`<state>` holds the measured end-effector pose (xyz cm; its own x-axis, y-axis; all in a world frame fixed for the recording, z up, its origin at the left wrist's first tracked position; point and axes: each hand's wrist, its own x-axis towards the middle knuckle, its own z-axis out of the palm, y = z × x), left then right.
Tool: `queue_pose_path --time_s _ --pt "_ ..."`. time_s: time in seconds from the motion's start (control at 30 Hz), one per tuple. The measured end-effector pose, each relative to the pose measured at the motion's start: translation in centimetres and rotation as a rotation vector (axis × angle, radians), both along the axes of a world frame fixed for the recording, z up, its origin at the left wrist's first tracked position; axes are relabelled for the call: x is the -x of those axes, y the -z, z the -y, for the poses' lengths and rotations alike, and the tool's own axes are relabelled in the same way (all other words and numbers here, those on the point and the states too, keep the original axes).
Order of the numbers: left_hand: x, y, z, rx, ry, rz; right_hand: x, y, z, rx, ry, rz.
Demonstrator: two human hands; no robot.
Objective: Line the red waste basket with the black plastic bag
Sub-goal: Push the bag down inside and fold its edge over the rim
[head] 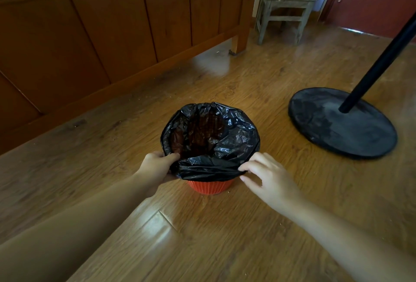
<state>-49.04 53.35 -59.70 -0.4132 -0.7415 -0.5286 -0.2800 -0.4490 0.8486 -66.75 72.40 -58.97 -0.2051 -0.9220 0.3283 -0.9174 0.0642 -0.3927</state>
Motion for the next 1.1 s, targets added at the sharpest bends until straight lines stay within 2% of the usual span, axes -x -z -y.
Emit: queue_pose_path --time_s 0.13,0.33,0.53,0.67,0.77,0.93,1.1 --pt "0.2 -0.1 -0.1 -0.051 -0.052 -0.033 0.1 -0.1 0.0 0.009 -0.033 -0.010" --pt "0.1 -0.2 -0.2 -0.097 -0.047 -0.049 0.0 0.8 -0.9 -0.109 -0.119 -0.079" --pt "-0.4 -0.6 0.2 -0.030 0.106 0.098 -0.3 1.7 -1.1 -0.227 -0.127 -0.082" --pt "-0.6 -1.0 0.2 0.058 0.185 0.231 -0.9 0.9 -1.4 -0.052 -0.171 -0.076" --pt "-0.5 -0.9 0.2 0.107 0.160 0.282 -1.1 0.2 -0.6 0.079 -0.124 -0.084" --pt "-0.4 -1.2 0.1 0.094 0.148 0.199 -0.8 0.1 0.6 -0.058 -0.095 -0.104" --pt "0.0 -1.3 -0.5 0.139 0.142 0.207 -0.1 0.7 -0.2 -0.135 -0.123 -0.181"
